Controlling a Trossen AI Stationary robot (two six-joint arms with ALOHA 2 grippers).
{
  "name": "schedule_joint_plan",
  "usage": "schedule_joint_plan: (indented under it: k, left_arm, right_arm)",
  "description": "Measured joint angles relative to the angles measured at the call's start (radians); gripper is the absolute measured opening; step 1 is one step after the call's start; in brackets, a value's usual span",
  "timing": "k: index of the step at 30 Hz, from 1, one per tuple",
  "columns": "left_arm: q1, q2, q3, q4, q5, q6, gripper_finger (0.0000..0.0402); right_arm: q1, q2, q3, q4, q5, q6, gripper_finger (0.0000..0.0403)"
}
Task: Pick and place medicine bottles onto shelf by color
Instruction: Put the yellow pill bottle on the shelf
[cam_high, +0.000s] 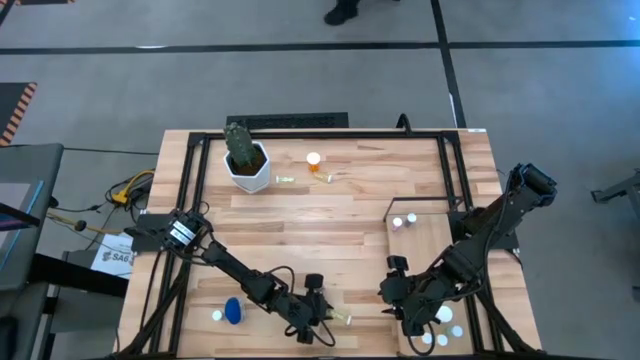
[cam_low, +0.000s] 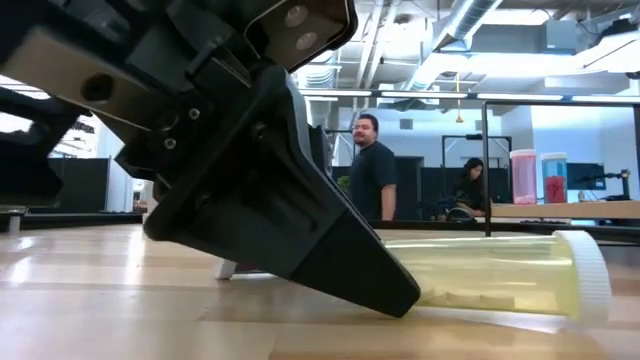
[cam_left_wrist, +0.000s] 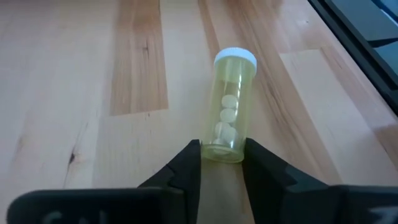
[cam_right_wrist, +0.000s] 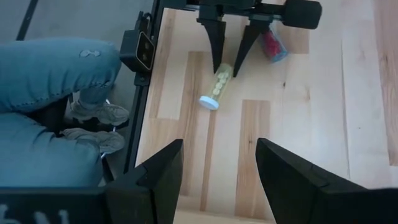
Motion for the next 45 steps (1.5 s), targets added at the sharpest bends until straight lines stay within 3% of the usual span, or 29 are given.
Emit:
schedule_joint_plan:
  k: [10,19,28,38,45]
  left_arm:
    - [0.026,-0.019,0.0,0.068,-0.042,0.061,0.0086]
    - [0.064,-0.196,0.0,0.038,-0.224,0.199,0.0086]
    - [0.059,-0.41,0.001,0.068,-0.446,0.17,0.0087]
    - [0.025,-0.498,0.001,0.175,-0.454,0.299,0.0087]
    - [0.026,-0.496,0.001,0.224,-0.453,0.346,0.0087]
  right_arm:
    - [0.0,0.0,0.013,-0.046,-0.046,0.007,0.0221]
    - [-0.002,0.0,0.15,-0.238,-0.074,0.008,0.0221]
    - [-0.037,0.0,0.252,-0.29,0.043,-0.235,0.0221]
    - [-0.138,0.0,0.356,-0.324,0.163,-0.493,0.0221]
    - [-0.221,-0.001,0.447,-0.328,0.164,-0.595,0.0221]
